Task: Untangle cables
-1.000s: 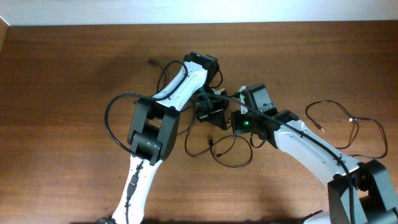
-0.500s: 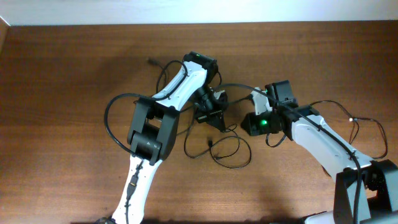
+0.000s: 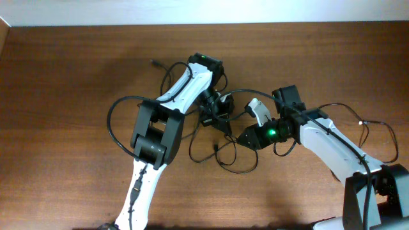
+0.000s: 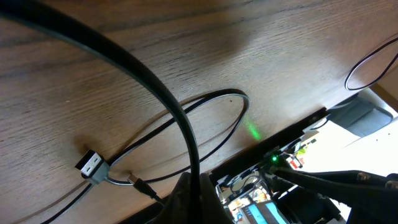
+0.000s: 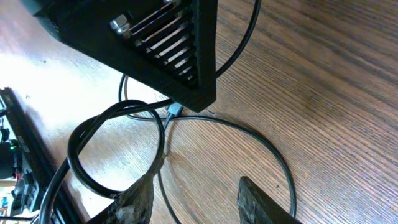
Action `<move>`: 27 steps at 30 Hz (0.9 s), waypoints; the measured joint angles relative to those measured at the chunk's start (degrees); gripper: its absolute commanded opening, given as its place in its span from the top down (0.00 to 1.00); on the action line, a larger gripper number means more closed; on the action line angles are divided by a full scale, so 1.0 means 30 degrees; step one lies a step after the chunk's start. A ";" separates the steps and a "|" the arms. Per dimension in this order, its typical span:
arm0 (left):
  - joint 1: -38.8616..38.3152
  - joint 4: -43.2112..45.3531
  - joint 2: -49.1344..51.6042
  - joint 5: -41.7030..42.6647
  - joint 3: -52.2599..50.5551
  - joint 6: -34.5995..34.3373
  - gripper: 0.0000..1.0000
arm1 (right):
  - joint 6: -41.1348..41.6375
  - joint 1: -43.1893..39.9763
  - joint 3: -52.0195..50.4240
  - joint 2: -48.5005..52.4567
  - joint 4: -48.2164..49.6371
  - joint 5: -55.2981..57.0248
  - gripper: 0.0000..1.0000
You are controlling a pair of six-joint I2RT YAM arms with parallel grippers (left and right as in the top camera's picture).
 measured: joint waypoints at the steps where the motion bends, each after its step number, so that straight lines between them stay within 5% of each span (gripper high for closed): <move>1: 0.0000 0.0007 0.0000 0.0000 0.0000 0.0000 1.00 | 0.0007 0.0000 0.0000 0.0000 -0.0087 -0.0007 0.56; 9: 0.0000 0.0007 0.0000 0.0000 0.0000 0.0000 1.00 | -0.0051 0.0000 -0.0022 0.0000 -0.1982 0.0000 0.55; 17: 0.0000 0.0015 0.0000 0.0000 0.0000 0.0000 1.00 | 0.2098 0.0058 -0.0080 0.0007 0.2565 -0.0007 0.62; 23: 0.0000 0.0022 0.0000 -0.0007 0.0000 0.0000 1.00 | 0.5428 0.0947 -0.2331 0.0036 0.9114 0.0823 0.61; 27: 0.0000 0.0015 0.0000 -0.0007 0.0000 0.0000 1.00 | 0.7366 0.1384 -0.2718 0.0073 1.0083 0.3155 0.61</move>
